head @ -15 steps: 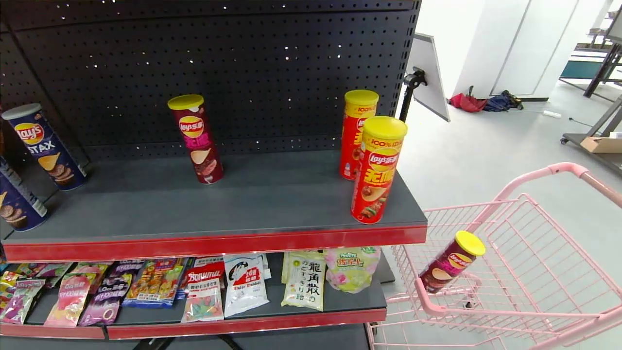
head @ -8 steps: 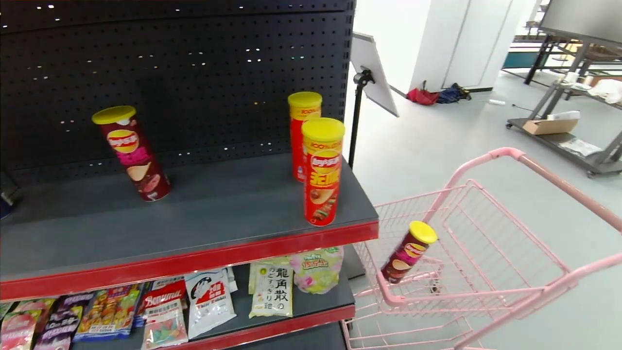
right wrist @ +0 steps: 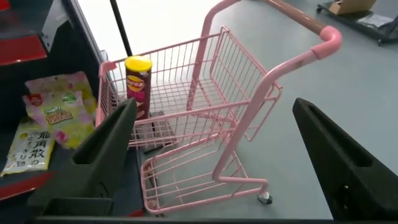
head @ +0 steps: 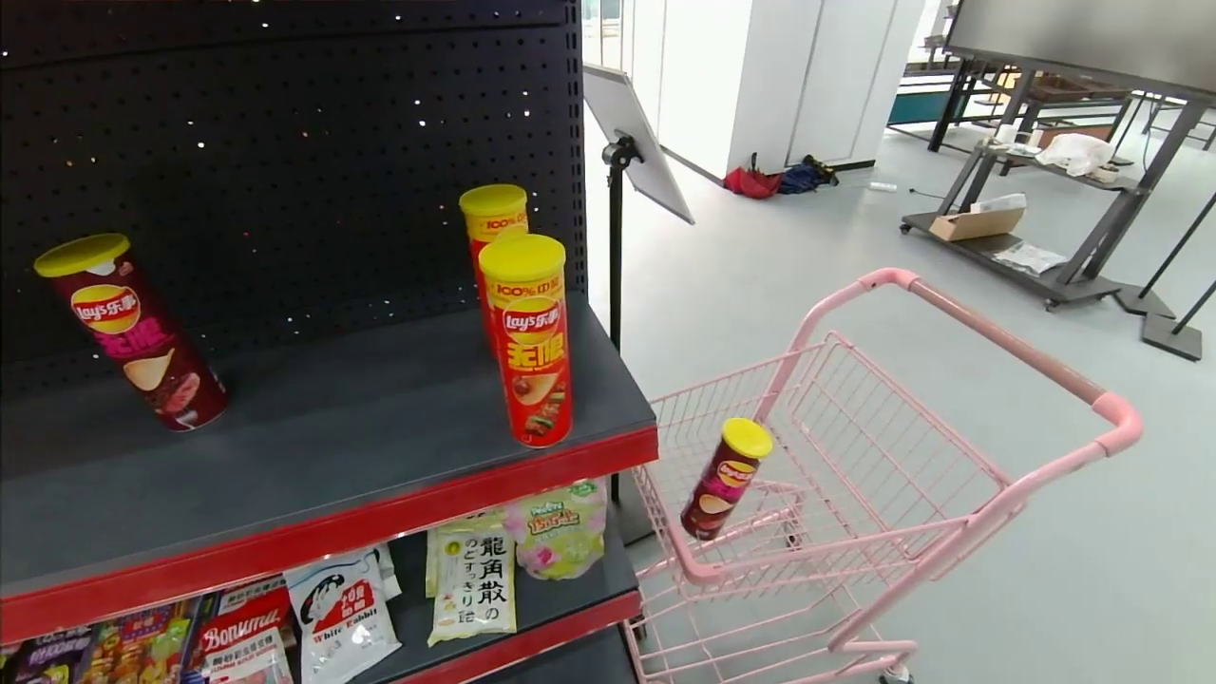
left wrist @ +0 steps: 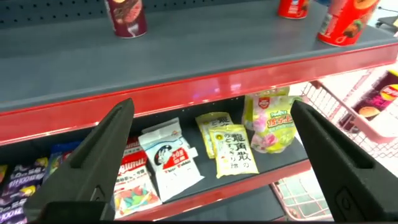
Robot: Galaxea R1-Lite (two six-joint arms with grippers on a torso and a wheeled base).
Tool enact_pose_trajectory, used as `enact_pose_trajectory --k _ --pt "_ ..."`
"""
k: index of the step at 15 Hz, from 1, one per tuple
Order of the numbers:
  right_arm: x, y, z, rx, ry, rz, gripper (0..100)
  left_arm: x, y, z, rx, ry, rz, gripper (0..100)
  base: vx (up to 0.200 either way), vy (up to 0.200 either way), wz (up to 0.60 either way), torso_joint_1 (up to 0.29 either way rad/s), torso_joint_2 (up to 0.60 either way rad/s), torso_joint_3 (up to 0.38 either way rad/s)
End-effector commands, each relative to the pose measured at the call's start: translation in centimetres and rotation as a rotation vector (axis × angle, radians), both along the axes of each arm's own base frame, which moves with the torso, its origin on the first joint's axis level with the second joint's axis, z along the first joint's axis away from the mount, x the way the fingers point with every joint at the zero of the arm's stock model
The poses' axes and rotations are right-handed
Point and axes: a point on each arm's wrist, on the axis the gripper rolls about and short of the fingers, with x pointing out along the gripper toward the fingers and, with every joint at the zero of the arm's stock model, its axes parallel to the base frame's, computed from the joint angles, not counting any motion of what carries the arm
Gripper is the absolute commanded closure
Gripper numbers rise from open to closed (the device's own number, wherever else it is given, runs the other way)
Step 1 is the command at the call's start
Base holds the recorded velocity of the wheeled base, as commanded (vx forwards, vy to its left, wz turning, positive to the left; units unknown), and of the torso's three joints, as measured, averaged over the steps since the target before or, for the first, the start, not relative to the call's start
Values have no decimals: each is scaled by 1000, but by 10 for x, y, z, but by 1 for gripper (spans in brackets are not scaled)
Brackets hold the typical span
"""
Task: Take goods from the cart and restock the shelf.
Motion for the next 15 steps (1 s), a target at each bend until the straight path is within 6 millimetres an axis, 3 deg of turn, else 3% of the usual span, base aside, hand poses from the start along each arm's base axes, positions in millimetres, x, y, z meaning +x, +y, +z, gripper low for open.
enact_pose_trajectory --k 1,15 --pt "0 0 0 0 0 1 0 0 0 0 0 1 0 0 0 0 0 -119 310 168" --pt "0 0 0 0 0 0 0 0 0 0 0 1 0 0 0 0 0 -149 387 233"
